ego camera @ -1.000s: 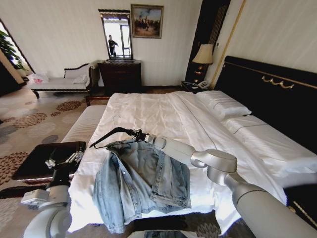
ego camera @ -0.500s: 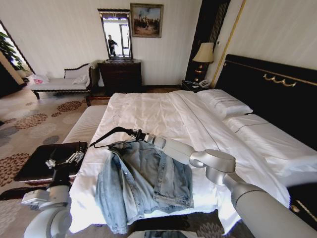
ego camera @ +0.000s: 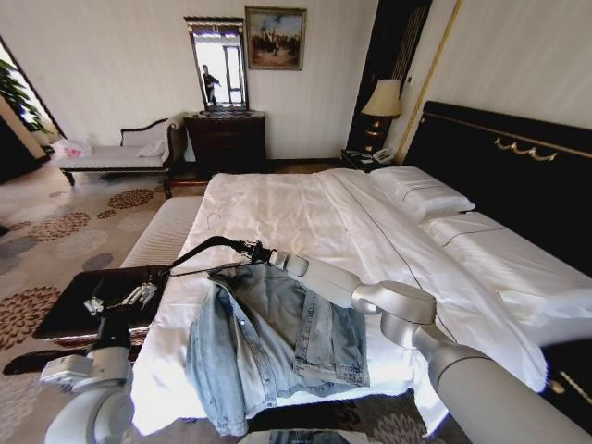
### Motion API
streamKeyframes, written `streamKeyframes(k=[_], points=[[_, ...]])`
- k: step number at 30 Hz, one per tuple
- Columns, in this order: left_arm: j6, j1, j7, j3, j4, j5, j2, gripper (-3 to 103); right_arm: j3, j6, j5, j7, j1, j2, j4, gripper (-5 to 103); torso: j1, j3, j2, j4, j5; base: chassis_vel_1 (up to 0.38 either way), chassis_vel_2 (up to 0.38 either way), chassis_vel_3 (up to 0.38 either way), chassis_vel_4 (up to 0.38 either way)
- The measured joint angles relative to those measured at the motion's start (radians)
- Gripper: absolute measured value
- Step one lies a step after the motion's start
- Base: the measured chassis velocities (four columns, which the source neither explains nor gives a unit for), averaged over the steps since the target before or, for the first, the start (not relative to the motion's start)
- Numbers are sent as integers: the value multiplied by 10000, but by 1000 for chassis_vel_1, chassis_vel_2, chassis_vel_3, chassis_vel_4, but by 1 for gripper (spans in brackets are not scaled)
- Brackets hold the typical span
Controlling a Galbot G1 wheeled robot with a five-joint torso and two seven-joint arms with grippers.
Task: Pick up the clothes from the bed and hang them on the clothes hanger.
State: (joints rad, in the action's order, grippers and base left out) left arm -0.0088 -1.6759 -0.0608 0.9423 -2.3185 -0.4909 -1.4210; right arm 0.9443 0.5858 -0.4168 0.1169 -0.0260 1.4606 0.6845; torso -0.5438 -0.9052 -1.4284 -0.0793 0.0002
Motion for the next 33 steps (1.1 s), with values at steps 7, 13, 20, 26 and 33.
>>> streamKeyframes(k=[7, 13, 20, 26, 33], points=[[0, -18, 0, 12, -4, 6, -8, 100, -29, -13, -25, 150, 1, -4, -49, 22, 1, 0, 0, 6, -3, 0, 0, 0, 0], [0, -33, 0, 15, -19, 8, -19, 100, -27, -6, -99, 201, 12, -65, -48, 22, 0, 0, 1, 5, -3, -16, -55, 23, 76], [8, -44, 4, -12, -40, 26, -38, 100, -77, 86, -145, 198, 13, -145, 23, 22, 1, 0, 0, 4, -2, -73, -135, 67, 151], [26, -55, 13, -39, -90, 46, -52, 100, -190, -5, 454, -281, 77, -188, -62, 22, 4, 1, -1, 0, 1, -30, -66, 17, 53], [47, -8, 12, -36, -62, 49, -52, 100, -228, -751, 2016, -1208, 227, -273, -270, 22, 0, 1, 0, 8, -5, 0, 0, 0, 0]])
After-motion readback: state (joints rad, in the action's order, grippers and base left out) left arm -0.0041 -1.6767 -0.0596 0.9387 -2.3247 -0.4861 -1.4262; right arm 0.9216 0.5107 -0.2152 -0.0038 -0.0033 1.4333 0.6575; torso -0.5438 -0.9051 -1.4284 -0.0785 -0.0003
